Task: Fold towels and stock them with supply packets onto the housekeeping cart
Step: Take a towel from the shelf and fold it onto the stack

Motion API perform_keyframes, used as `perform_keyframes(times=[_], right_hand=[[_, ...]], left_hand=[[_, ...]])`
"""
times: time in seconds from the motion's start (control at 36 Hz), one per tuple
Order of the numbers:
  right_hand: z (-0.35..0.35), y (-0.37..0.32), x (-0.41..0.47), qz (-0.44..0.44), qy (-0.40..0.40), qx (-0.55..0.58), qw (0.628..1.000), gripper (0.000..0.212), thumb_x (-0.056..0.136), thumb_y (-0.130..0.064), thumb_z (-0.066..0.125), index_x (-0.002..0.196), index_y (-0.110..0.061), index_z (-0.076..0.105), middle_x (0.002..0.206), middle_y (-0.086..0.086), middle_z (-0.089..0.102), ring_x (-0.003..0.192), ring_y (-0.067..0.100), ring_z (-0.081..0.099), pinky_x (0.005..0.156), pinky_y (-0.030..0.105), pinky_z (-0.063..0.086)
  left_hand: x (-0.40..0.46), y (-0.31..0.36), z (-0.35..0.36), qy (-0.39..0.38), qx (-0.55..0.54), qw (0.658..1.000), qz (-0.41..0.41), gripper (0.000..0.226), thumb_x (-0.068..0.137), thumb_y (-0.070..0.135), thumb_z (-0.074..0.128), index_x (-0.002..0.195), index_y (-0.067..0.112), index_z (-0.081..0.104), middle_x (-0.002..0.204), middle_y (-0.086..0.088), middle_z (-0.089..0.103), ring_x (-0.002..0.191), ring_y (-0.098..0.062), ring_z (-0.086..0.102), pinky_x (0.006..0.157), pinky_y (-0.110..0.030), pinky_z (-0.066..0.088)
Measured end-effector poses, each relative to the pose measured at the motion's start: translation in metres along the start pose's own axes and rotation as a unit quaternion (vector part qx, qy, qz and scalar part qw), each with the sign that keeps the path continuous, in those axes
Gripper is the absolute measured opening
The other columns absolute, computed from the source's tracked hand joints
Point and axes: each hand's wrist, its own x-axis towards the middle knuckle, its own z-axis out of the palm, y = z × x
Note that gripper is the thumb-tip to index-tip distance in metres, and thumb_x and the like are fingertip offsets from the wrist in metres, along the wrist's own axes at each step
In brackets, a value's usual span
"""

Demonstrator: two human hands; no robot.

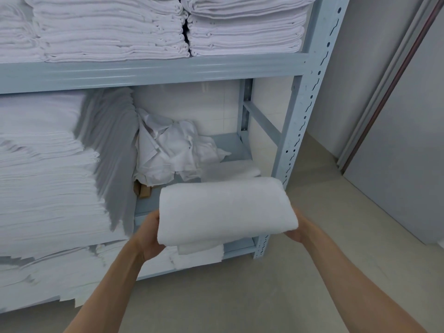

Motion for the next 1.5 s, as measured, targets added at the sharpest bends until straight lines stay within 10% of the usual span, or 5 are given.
perform_keyframes(times=[0.33, 0.47, 0.72, 0.92, 1.5], right_hand=[[0.017, 0.029, 0.013, 0.023, -0.054, 0.167, 0.984, 0.070, 0.083, -0.081, 0.044, 0.123, -0.029, 0.070, 0.121, 0.006, 0.071, 0.111, 0.029, 0.068, 0.078, 0.035, 0.058], [0.018, 0.040, 0.021, 0.066, -0.060, 0.109, 0.990, 0.077, 0.059, -0.048, 0.087, 0.126, -0.016, 0.064, 0.117, 0.008, 0.072, 0.104, 0.026, 0.071, 0.072, 0.033, 0.058], [-0.017, 0.028, 0.088, 0.038, -0.098, 0.161, 0.981, 0.062, 0.074, -0.016, 0.077, 0.133, -0.010, 0.057, 0.128, 0.014, 0.066, 0.113, 0.032, 0.066, 0.076, 0.037, 0.058], [-0.042, 0.004, 0.175, 0.055, -0.082, 0.200, 0.975, 0.057, 0.068, -0.016, 0.080, 0.122, -0.002, 0.066, 0.122, 0.017, 0.069, 0.103, 0.031, 0.070, 0.071, 0.035, 0.059], [-0.071, -0.092, 0.360, 0.039, -0.023, 0.045, 0.998, 0.048, 0.089, -0.018, 0.070, 0.135, -0.014, 0.058, 0.124, 0.010, 0.068, 0.113, 0.033, 0.064, 0.101, 0.052, 0.050]], left_hand=[[0.017, -0.002, -0.023, -0.067, 0.016, 0.997, -0.038, 0.074, 0.081, 0.085, 0.044, 0.133, 0.035, 0.062, 0.136, -0.006, 0.064, 0.124, -0.028, 0.062, 0.094, -0.043, 0.055], [0.035, -0.013, -0.022, -0.036, 0.024, 0.994, -0.099, 0.073, 0.073, 0.056, 0.080, 0.134, 0.022, 0.059, 0.126, -0.007, 0.070, 0.114, -0.027, 0.068, 0.093, -0.044, 0.055], [0.100, -0.016, -0.008, -0.022, -0.068, 0.988, -0.137, 0.062, 0.078, 0.028, 0.082, 0.132, 0.010, 0.060, 0.128, -0.016, 0.067, 0.112, -0.035, 0.067, 0.080, -0.044, 0.060], [0.170, -0.013, -0.004, -0.104, -0.157, 0.969, -0.158, 0.047, 0.092, 0.038, 0.070, 0.132, 0.015, 0.062, 0.142, -0.020, 0.055, 0.128, -0.050, 0.051, 0.097, -0.072, 0.041], [0.346, 0.023, 0.027, 0.130, -0.022, 0.990, -0.058, 0.051, 0.076, 0.029, 0.081, 0.124, 0.019, 0.064, 0.118, -0.003, 0.073, 0.103, -0.023, 0.072, 0.073, -0.039, 0.060]])
